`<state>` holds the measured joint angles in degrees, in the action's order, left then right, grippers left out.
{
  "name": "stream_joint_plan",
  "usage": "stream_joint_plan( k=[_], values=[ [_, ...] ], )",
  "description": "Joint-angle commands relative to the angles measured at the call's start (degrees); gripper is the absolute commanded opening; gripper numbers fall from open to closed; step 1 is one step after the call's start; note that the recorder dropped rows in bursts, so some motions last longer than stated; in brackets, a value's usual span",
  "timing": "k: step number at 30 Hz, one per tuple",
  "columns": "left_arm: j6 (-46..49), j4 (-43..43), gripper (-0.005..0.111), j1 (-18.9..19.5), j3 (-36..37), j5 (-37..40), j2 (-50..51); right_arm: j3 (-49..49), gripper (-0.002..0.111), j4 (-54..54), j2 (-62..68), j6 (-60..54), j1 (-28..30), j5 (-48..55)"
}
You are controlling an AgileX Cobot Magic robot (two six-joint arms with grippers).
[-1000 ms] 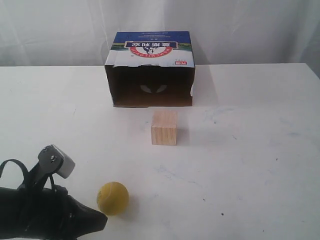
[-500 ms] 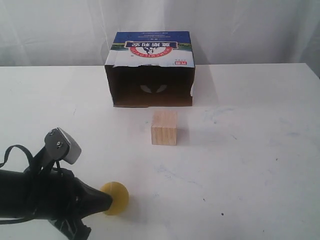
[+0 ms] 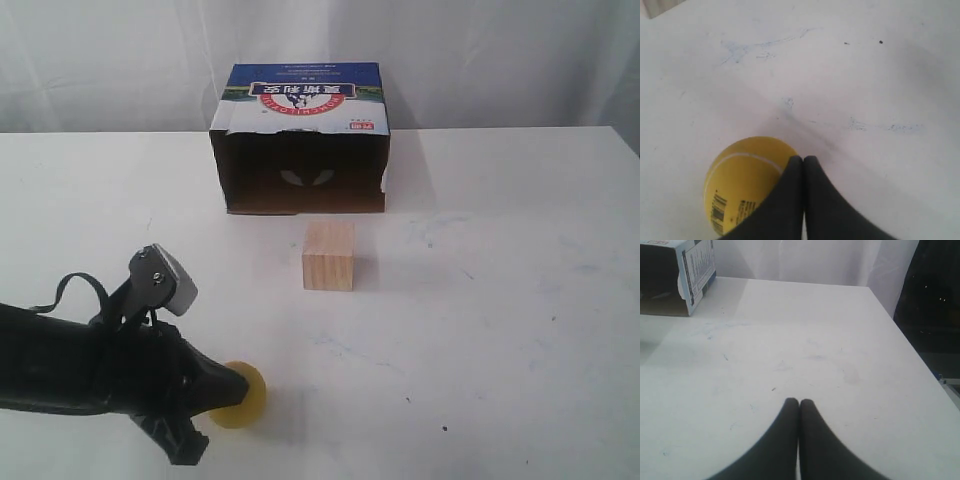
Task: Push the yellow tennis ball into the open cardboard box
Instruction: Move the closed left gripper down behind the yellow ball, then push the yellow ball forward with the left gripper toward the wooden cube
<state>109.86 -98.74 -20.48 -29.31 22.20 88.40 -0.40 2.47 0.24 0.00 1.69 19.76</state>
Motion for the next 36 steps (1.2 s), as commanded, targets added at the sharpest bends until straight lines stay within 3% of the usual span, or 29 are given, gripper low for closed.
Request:
stream_joint_plan(
  k=[1, 11, 21, 27, 30, 33, 36],
  values=[
    [2.2, -1.2, 0.0, -0.2, -2.6, -2.1, 4.0, 0.4, 0.0, 0.1, -0.2, 0.3, 0.1, -0.2],
    [6.3, -1.2, 0.0, -0.2, -12.0, -7.8, 8.9, 0.4, 0.0, 0.1, -0.2, 0.3, 0.1, -0.2],
    [7.3, -1.2, 0.0, -0.2, -18.9, -8.7, 11.2, 0.4, 0.0, 0.1, -0.2, 0.3, 0.1, -0.2],
    [-0.6, -1.2, 0.0, -0.2, -24.0, -9.8, 7.9, 0.4, 0.0, 0.1, -0.2, 0.3, 0.1, -0.2],
    [-4.3, -1.2, 0.0, -0.2, -22.6, -7.2, 5.5, 0.4, 0.0, 0.1, -0.2, 0.3, 0.1, -0.2],
    [-3.3, -1.2, 0.0, -0.2, -18.3, -2.1, 5.3, 0.4, 0.0, 0.1, -0.2, 0.3, 0.1, -0.2],
    [-1.1, -1.2, 0.0, -0.2, -15.4, -2.2, 6.5, 0.4, 0.0, 0.1, -0.2, 0.3, 0.1, -0.2]
  ],
)
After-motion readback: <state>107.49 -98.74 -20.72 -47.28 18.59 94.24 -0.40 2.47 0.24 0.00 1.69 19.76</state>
